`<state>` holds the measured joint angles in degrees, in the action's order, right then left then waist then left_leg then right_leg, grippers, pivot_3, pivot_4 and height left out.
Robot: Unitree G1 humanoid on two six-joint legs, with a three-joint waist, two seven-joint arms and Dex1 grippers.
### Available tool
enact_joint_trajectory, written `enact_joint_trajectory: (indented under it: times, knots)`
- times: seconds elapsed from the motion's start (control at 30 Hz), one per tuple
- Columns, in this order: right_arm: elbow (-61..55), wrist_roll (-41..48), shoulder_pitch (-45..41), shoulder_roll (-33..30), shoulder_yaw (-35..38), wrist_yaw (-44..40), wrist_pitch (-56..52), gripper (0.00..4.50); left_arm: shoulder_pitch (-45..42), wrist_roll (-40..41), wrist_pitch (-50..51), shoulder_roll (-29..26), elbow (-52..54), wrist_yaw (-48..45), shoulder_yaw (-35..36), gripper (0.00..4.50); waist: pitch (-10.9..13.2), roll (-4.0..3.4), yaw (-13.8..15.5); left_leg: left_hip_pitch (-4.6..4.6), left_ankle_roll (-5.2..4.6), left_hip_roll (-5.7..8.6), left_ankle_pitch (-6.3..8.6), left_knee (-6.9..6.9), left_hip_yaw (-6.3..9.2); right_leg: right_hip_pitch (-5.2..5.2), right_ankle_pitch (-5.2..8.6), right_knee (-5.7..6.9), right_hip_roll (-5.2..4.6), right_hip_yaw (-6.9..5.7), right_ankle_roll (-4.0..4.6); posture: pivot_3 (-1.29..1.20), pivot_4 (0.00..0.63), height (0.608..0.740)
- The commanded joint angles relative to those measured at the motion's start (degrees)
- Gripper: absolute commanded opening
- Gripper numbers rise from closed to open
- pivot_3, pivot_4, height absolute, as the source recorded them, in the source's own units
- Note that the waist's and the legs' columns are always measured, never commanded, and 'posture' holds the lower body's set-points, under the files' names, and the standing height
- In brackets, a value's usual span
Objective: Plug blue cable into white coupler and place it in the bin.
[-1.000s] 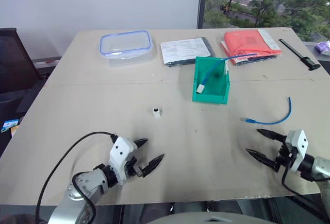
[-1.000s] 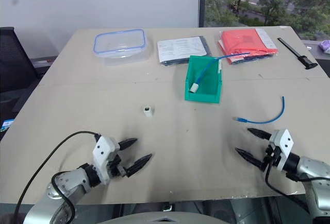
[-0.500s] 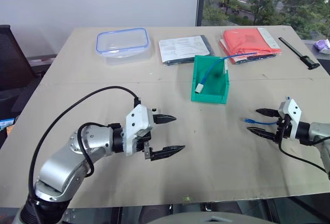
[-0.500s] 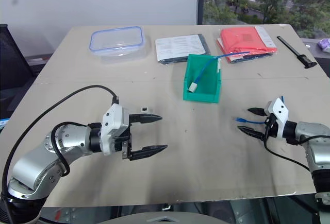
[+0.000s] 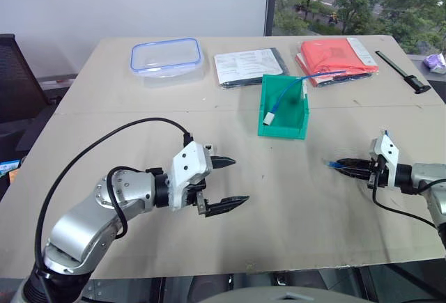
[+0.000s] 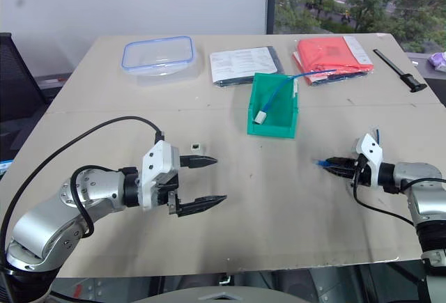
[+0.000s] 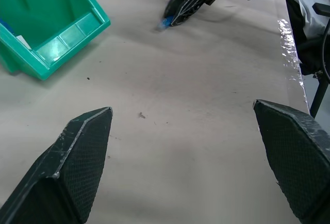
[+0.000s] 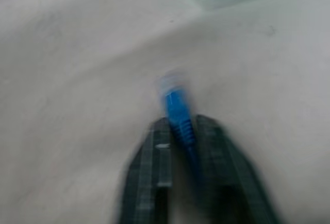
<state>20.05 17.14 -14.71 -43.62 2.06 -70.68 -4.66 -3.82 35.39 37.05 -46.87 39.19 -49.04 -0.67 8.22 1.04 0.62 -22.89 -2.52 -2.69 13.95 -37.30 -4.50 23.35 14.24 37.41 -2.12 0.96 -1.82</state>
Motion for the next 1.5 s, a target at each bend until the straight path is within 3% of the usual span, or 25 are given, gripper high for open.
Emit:
enact_joint_trajectory:
  times: [0.03, 0.23, 0.37, 0.6, 0.73, 0.8, 0.87, 0.9, 0.97, 1.03, 1.07, 1.1, 1.3, 1.5]
  knots:
    - [-1.07, -1.06, -1.01, 0.21, -0.79, -0.84, 2.18, 0.03, -0.13, -0.45, -1.37, -0.50, -0.14, -0.89, 0.73, 4.50, 0.00, 0.00, -0.02, 0.00, 0.00, 0.00, 0.00, 0.00, 0.00, 0.00, 0.00, 0.01, 0.01, 0.00, 0.00, 0.00, 0.150, 0.737]
    - [-6.38, -1.52, -4.13, 2.92, -4.35, -0.52, 0.59, 0.03, 0.87, -2.27, -4.06, -2.36, -2.89, -3.65, 2.37, 4.50, 0.13, 0.10, -0.68, 0.05, 0.01, -0.02, 0.00, -0.01, 0.00, 0.02, 0.00, 0.15, 0.04, 0.01, 0.00, 0.00, 0.150, 0.737]
    - [-11.01, -3.63, -7.77, 6.55, -10.76, -1.40, -0.53, 0.03, 0.74, -3.66, -5.94, -3.27, -4.73, -5.23, 2.43, 4.50, 0.20, 0.14, -1.13, 0.07, 0.02, -0.06, -0.01, -0.02, 0.01, 0.04, 0.01, 0.24, 0.05, 0.01, 0.02, 0.00, 0.150, 0.737]
    - [-12.07, -8.70, -14.99, 15.35, -20.17, 0.53, -1.89, 0.03, 0.26, -7.25, -6.90, -4.11, -6.73, -6.36, -0.38, 4.50, 0.31, 0.19, -1.21, 0.00, 0.03, -0.11, -0.01, -0.01, 0.01, 0.10, -0.02, 0.27, 0.04, -0.04, -0.03, 0.00, 0.150, 0.737]
    - [-11.37, -10.12, -15.37, 16.48, -20.91, 2.63, -3.24, 0.03, -2.51, -10.98, -7.42, -3.05, -9.31, -5.89, -4.08, 4.50, 0.32, 0.20, -0.76, -0.06, 0.03, -0.06, -0.01, -0.01, -0.01, 0.14, -0.01, 0.26, -0.03, -0.04, -0.03, 0.00, 0.150, 0.737]
    - [-11.88, -9.75, -14.34, 16.01, -20.10, 3.23, -4.29, 0.79, -4.71, -12.12, -7.66, -1.72, -11.49, -5.89, -5.93, 4.50, 0.33, 0.20, -0.60, -0.07, 0.03, -0.04, -0.01, -0.04, -0.05, 0.15, 0.01, 0.26, -0.05, -0.02, 0.01, 0.00, 0.150, 0.737]
    - [-13.99, -8.12, -12.56, 15.40, -17.92, 4.49, -5.91, 0.90, -7.34, -14.04, -8.22, 0.08, -14.60, -5.73, -8.40, 4.50, 0.33, 0.21, -0.37, -0.07, 0.03, -0.03, -0.01, -0.07, -0.09, 0.15, 0.01, 0.26, -0.05, 0.00, 0.01, 0.00, 0.150, 0.737]
    - [-15.94, -6.51, -11.25, 14.72, -16.50, 4.54, -7.18, 1.62, -8.82, -15.23, -8.78, 0.96, -16.32, -5.90, -9.81, 4.50, 0.33, 0.22, -0.25, -0.06, 0.03, -0.01, -0.01, -0.10, -0.09, 0.14, 0.00, 0.28, -0.05, 0.00, 0.01, 0.00, 0.150, 0.737]
    - [-20.39, -3.00, -8.31, 13.68, -13.57, 4.86, -10.07, 2.08, -11.83, -16.48, -8.69, 3.07, -19.63, -6.19, -11.97, 4.50, 0.35, 0.19, 0.15, -0.07, 0.03, -0.01, -0.01, -0.10, -0.11, 0.15, -0.01, 0.29, -0.04, 0.01, -0.01, 0.00, 0.150, 0.737]
    - [-25.19, 0.70, -5.08, 12.96, -10.65, 5.78, -13.22, 3.10, -14.79, -17.68, -8.52, 4.79, -22.72, -6.94, -14.00, 4.50, 0.37, 0.22, 0.16, -0.10, 0.02, 0.06, -0.01, -0.11, -0.08, 0.17, -0.03, 0.30, 0.00, -0.02, -0.06, 0.00, 0.150, 0.737]
    - [-27.87, 2.70, -2.93, 12.45, -9.05, 6.25, -14.82, 3.18, -16.37, -18.82, -8.97, 5.35, -24.44, -7.69, -15.36, 4.50, 0.37, 0.22, 0.15, -0.11, 0.02, 0.06, -0.01, -0.11, -0.05, 0.17, -0.03, 0.31, 0.01, -0.03, -0.06, 0.00, 0.150, 0.737]
    - [-30.25, 4.21, -0.82, 11.82, -7.80, 6.64, -16.25, 3.91, -17.64, -19.76, -9.35, 5.73, -25.96, -8.48, -16.53, 4.50, 0.37, 0.24, 0.14, -0.12, 0.02, 0.08, -0.01, -0.11, -0.04, 0.18, -0.04, 0.31, 0.03, -0.03, -0.07, 0.00, 0.150, 0.737]
    - [-38.72, 9.63, 14.09, 9.98, 0.74, 8.63, -14.79, 3.91, -23.86, -23.05, -11.27, 9.46, -33.37, -11.62, -20.87, 4.50, 0.41, 0.31, 0.21, -0.16, 0.02, 0.10, -0.01, -0.10, 0.11, 0.18, -0.03, 0.32, 0.11, -0.13, -0.09, 0.00, 0.150, 0.737]
    - [-41.27, 10.10, 22.36, 9.31, 5.05, 10.57, -11.47, 3.91, -26.25, -26.66, -12.62, 11.27, -36.80, -13.52, -23.66, 4.50, 0.43, 0.31, -0.06, -0.12, 0.01, 0.11, -0.01, -0.14, 0.04, 0.19, -0.03, 0.35, 0.11, -0.02, -0.09, 0.00, 0.150, 0.737]
